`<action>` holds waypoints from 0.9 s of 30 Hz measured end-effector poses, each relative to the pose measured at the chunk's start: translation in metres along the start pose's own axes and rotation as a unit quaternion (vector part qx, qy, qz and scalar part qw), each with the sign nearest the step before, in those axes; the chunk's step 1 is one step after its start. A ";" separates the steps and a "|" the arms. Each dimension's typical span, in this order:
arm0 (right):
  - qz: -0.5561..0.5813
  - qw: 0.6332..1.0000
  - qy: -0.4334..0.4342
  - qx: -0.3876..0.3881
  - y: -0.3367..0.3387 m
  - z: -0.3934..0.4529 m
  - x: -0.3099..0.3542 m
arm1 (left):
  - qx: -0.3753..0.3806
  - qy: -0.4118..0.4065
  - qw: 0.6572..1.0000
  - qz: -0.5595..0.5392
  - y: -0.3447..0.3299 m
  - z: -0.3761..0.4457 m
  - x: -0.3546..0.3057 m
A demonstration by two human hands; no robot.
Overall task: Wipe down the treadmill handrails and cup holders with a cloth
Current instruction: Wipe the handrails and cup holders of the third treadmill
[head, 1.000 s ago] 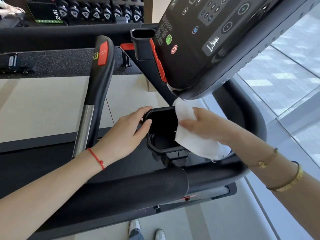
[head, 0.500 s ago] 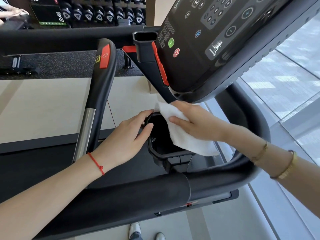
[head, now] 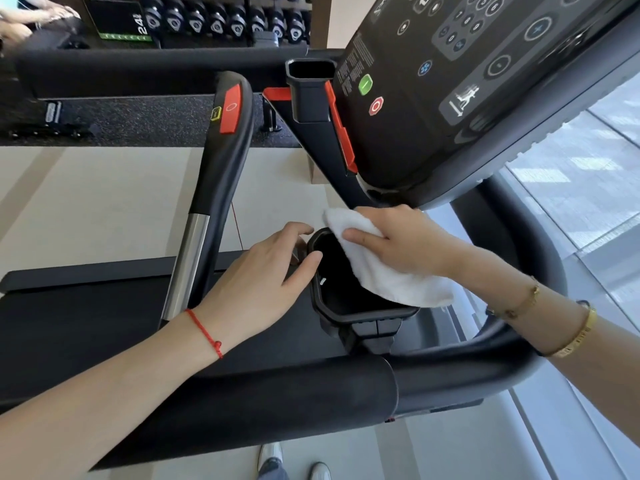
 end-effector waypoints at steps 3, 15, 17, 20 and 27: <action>0.063 0.997 -0.041 -0.007 -0.002 -0.018 -0.017 | 0.010 -0.021 1.000 -0.005 -0.001 0.000 -0.004; 0.070 0.989 -0.120 -0.057 0.014 -0.077 -0.015 | 0.017 -0.042 0.999 -0.027 -0.004 0.001 -0.011; 0.060 0.989 -0.105 -0.091 0.025 -0.086 -0.005 | 0.019 -0.039 0.998 -0.034 -0.005 0.002 -0.008; 0.051 0.990 -0.064 -0.114 0.037 -0.096 0.017 | 0.015 -0.038 0.999 -0.034 -0.007 0.004 -0.006; 0.014 0.999 0.042 -0.002 0.022 -0.075 0.049 | 0.013 -0.038 0.997 -0.069 -0.005 0.004 -0.007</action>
Point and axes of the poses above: each hand's wrist, its own z-axis towards the middle knuckle, its own y-axis out of the back of the hand, x = y × z, the point moved 7 cm from there along z, towards the middle knuckle, and after that the axes turned 9 degrees about -z, right-handed, at the moved point
